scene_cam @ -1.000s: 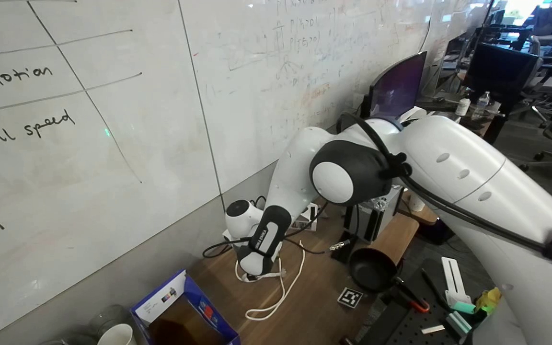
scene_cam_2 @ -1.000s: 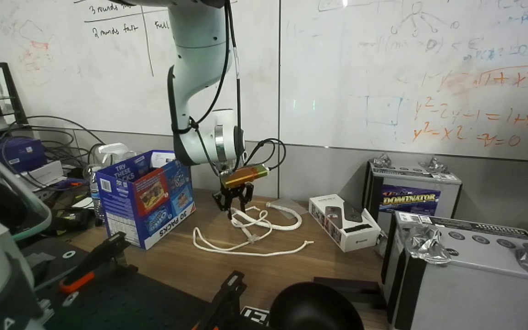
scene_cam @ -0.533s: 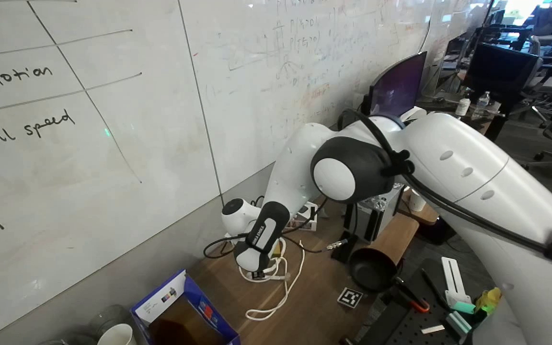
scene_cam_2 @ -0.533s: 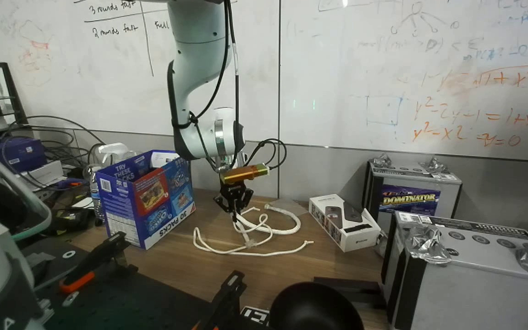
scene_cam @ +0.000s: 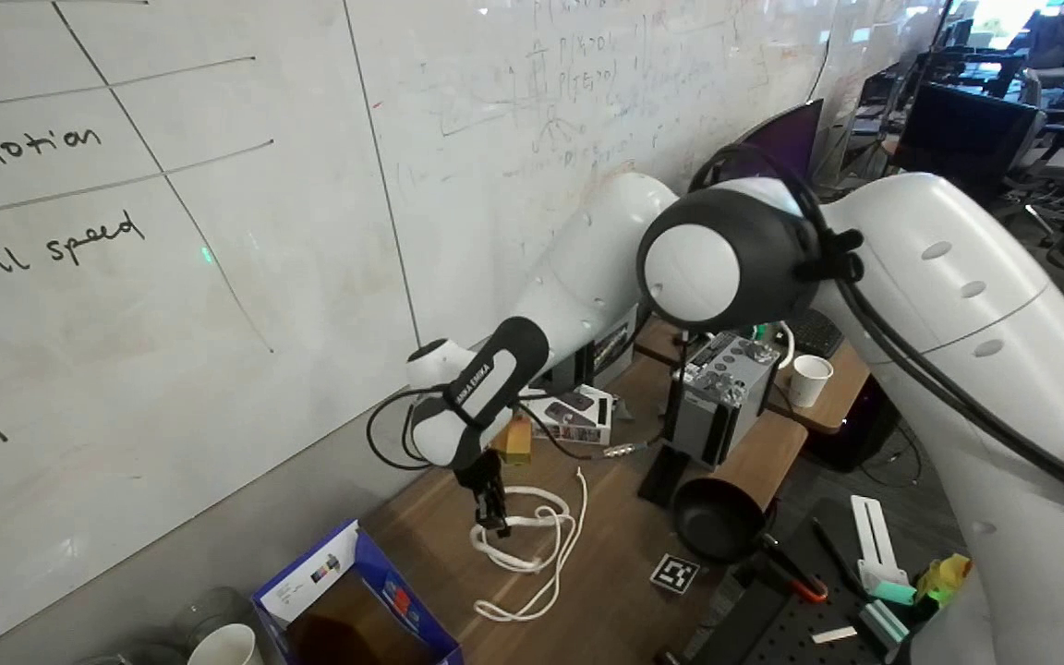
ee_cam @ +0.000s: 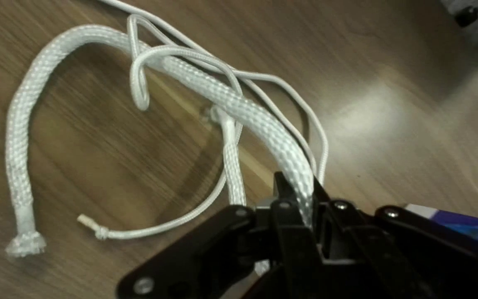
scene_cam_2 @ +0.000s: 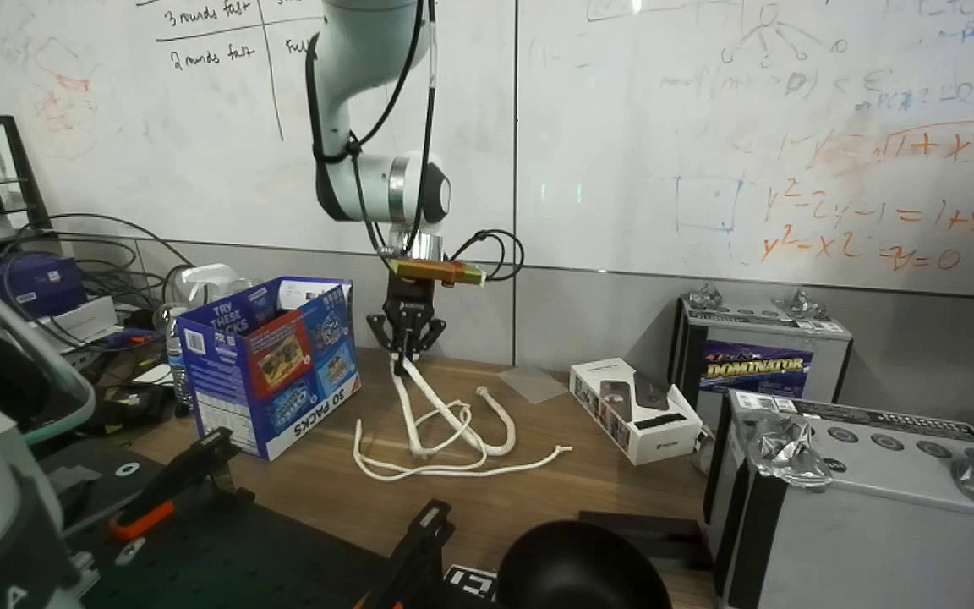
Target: Put the ropes in the box
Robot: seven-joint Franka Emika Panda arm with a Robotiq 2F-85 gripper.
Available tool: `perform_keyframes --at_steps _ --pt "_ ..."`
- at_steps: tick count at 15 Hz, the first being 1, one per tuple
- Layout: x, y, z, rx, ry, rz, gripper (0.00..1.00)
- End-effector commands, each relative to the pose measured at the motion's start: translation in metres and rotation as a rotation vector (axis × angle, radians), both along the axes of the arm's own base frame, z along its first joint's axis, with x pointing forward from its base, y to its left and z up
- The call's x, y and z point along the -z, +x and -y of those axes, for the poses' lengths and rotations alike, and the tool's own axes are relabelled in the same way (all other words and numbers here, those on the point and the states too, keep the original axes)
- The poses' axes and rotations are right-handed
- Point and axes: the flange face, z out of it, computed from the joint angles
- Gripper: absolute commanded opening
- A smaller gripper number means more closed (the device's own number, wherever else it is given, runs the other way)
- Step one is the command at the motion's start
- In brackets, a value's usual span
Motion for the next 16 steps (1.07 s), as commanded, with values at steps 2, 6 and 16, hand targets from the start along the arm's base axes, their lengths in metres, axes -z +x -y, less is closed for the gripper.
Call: perform_keyframes --at_steps 2,6,16 --pt "-0.111 0.0 0.0 0.117 0.171 0.002 0.05" --pt "-0.207 0.005 -0.003 0.315 0.305 0.094 0.05" --pt "-0.444 -0.058 -0.038 0.58 0.242 0.307 0.04"
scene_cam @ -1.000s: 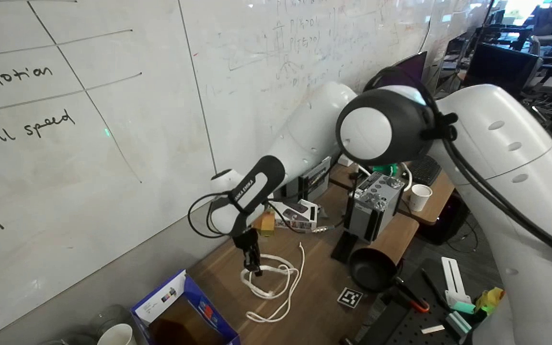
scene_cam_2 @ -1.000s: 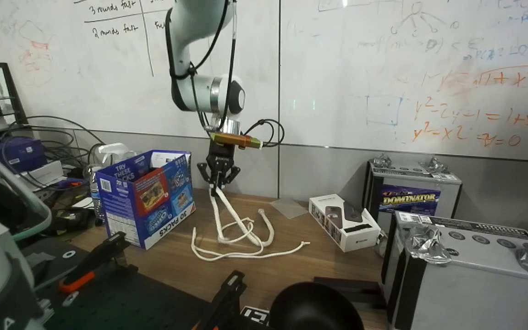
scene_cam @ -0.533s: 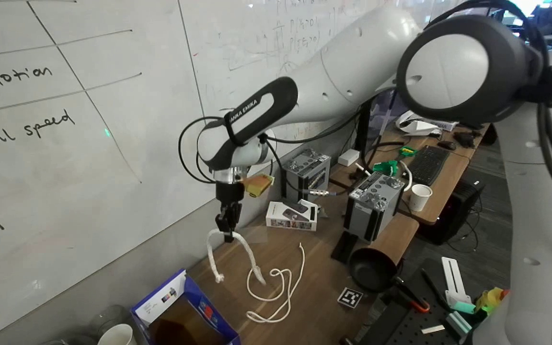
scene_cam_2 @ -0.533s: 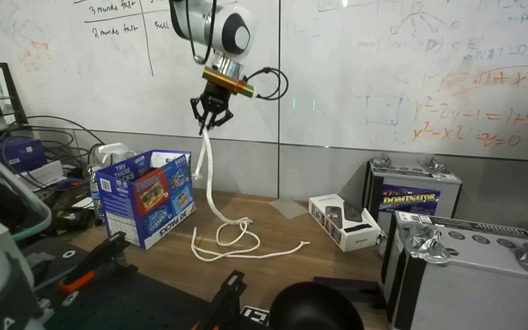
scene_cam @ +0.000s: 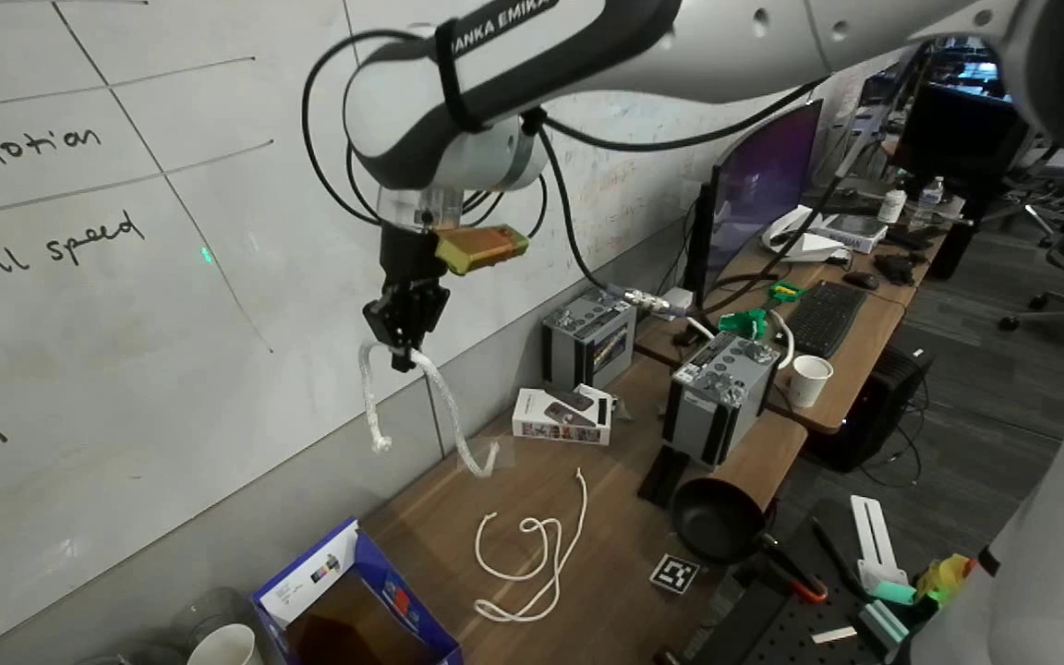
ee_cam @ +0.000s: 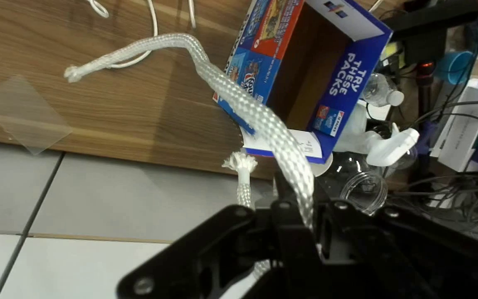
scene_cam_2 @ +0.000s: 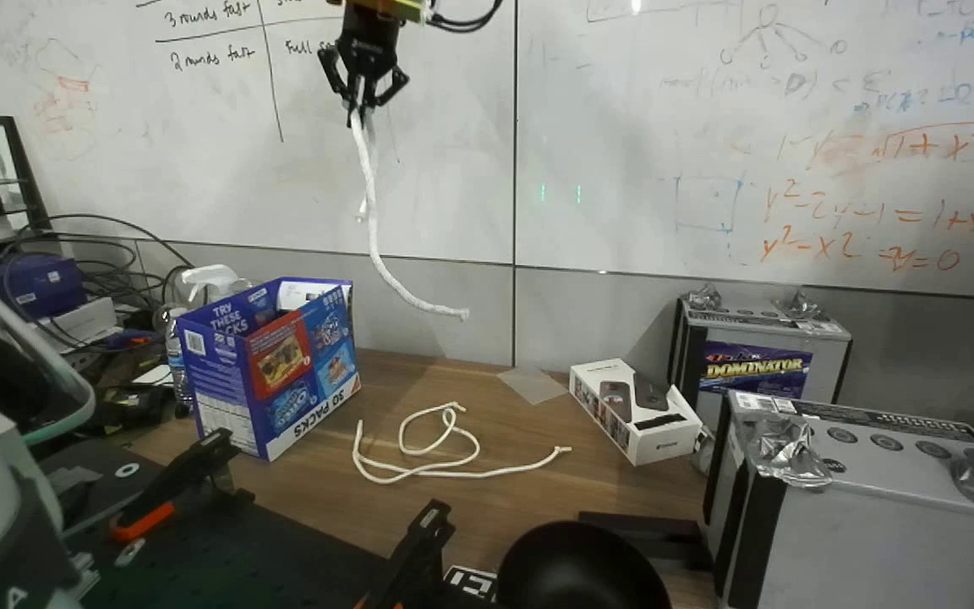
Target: Put the ropes in the box
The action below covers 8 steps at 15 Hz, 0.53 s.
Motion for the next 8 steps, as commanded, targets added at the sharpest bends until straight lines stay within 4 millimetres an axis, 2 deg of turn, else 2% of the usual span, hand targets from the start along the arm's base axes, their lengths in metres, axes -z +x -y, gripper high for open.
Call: perform_keyframes --at_steps 1,4,6,8 --pt "-0.077 -0.052 -0.023 0.069 -0.02 0.001 0.04" --pt "-0.128 -0.101 -0.064 0.076 -0.029 -0.003 0.04" --pt "-0.151 -0.128 -0.094 0.077 -0.011 0.008 0.04" --pt "-0.159 -0.146 -0.121 0.071 0.029 0.038 0.04"
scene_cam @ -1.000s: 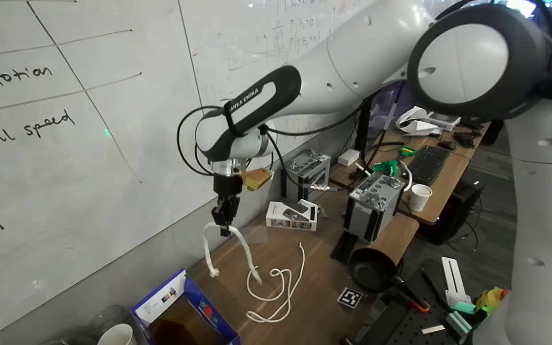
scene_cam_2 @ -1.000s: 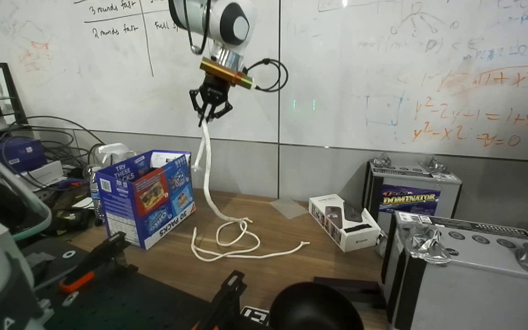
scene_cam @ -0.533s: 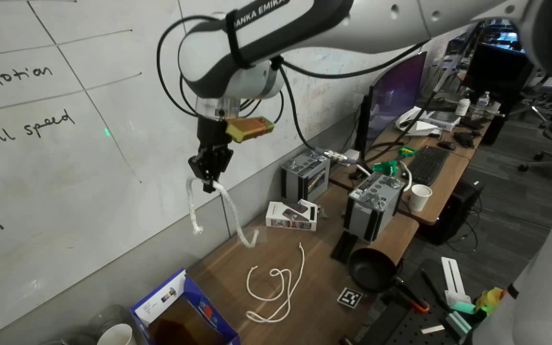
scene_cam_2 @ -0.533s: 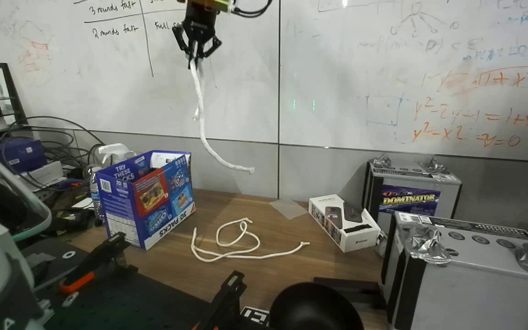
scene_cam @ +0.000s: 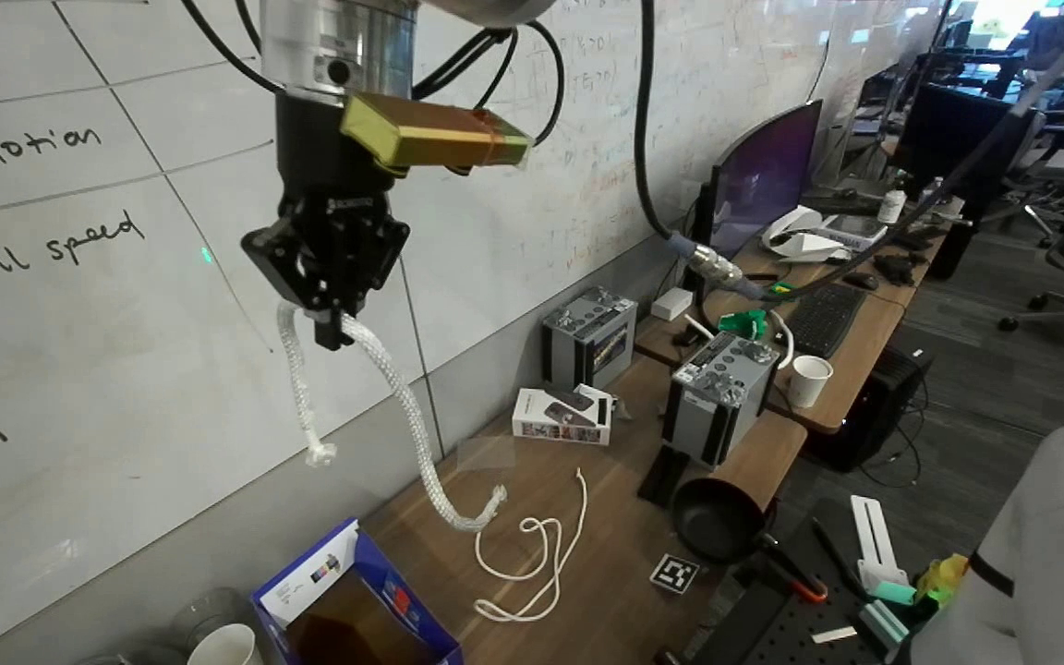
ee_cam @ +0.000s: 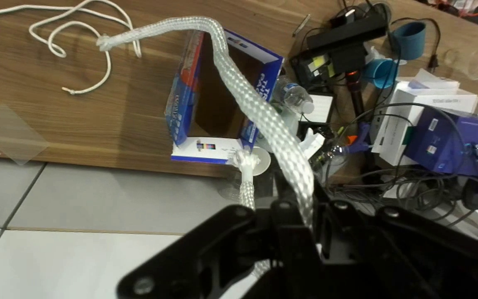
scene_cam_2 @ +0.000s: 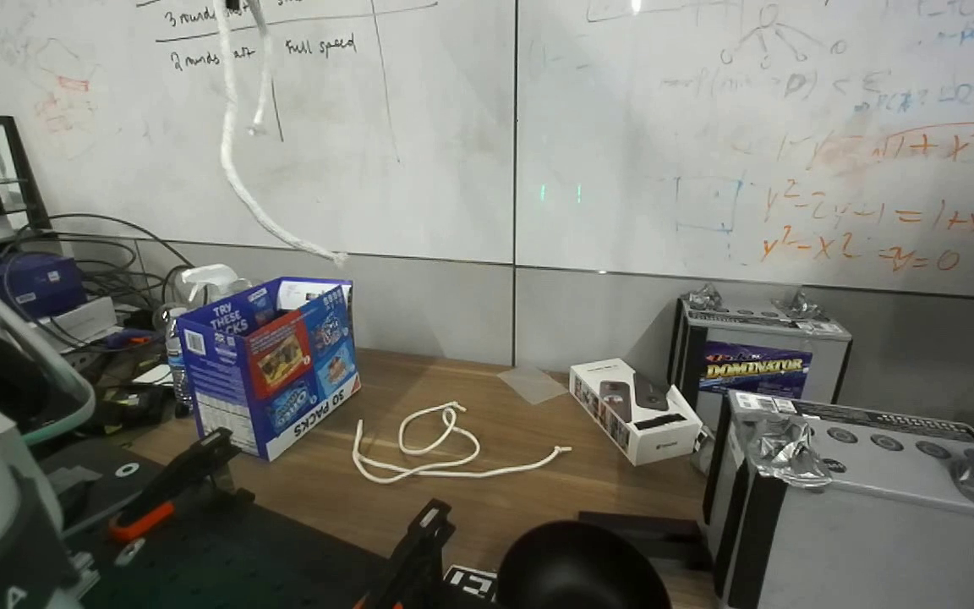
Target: Put the ropes in the box
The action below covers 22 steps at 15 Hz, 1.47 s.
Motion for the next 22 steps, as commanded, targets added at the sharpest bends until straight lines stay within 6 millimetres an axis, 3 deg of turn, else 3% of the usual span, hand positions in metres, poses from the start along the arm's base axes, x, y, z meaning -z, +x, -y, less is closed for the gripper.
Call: perform_keyframes --at_steps 1,3,6,9,12,18,22 --pt "-0.015 -0.027 -0.04 -0.004 0.077 0.031 0.04" --pt "-0.002 -0.03 -0.06 -0.034 0.132 0.038 0.04" --pt "0.036 -0.029 -0.081 -0.056 0.173 0.069 0.04" --pt "0.08 -0.022 -0.091 -0.081 0.178 0.094 0.04" --pt "0.113 -0.012 -0.094 -0.095 0.185 0.079 0.04" --pt "0.141 0.0 -0.097 -0.096 0.214 0.032 0.04" --pt "0.156 0.007 -0.085 -0.071 0.179 0.043 0.04"
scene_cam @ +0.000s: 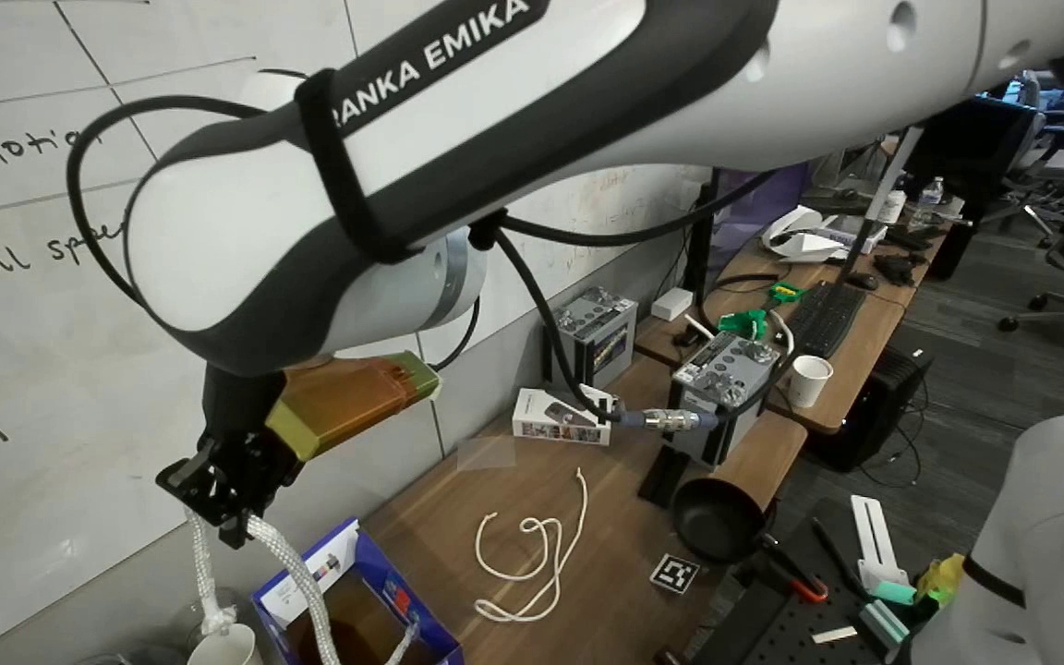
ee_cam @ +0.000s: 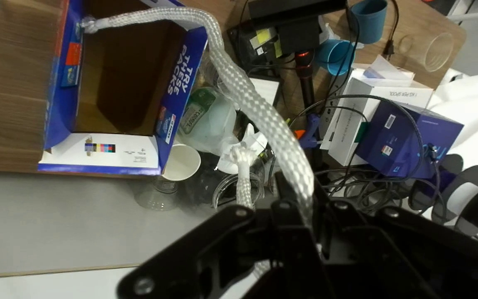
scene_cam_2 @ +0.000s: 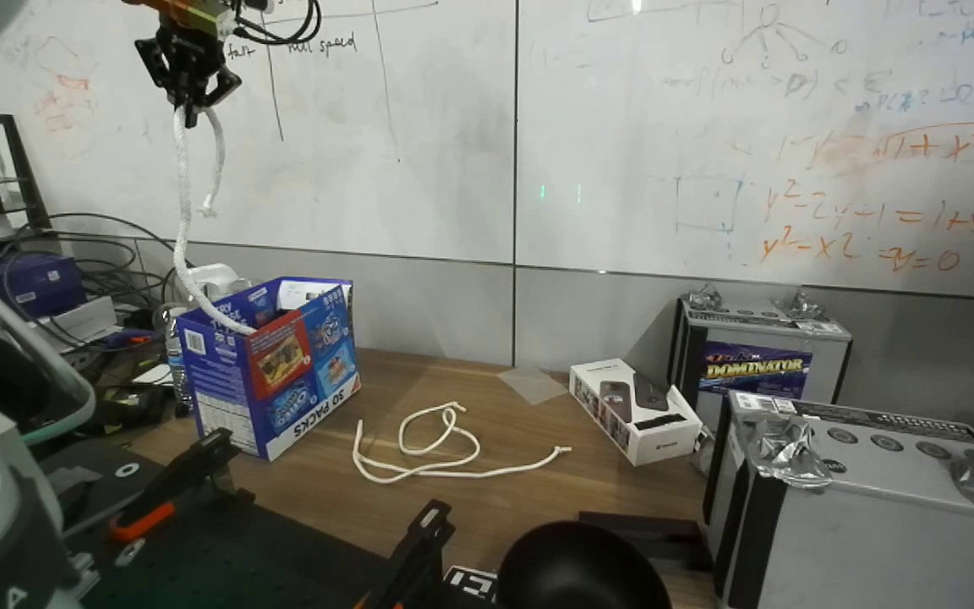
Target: Put the ropes in the box
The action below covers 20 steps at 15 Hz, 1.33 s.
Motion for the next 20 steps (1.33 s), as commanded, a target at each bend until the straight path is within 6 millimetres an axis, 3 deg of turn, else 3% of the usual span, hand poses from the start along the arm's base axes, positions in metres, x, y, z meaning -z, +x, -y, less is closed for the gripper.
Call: perform_keyframes --at_steps 1,7,11,17,18,20 --pt "0.009 0.007 0.012 0.019 -0.008 0.019 0.04" --pt "0.058 0.006 0.035 0.049 -0.046 -0.01 0.04" --pt "0.094 0.003 0.038 0.075 -0.07 0.005 0.04" --pt "0.129 0.012 0.036 0.082 -0.121 0.013 0.05" --pt "0.135 0.012 0.036 0.084 -0.131 0.007 0.36" --pt "0.14 0.012 0.04 0.076 -0.153 0.004 0.42"
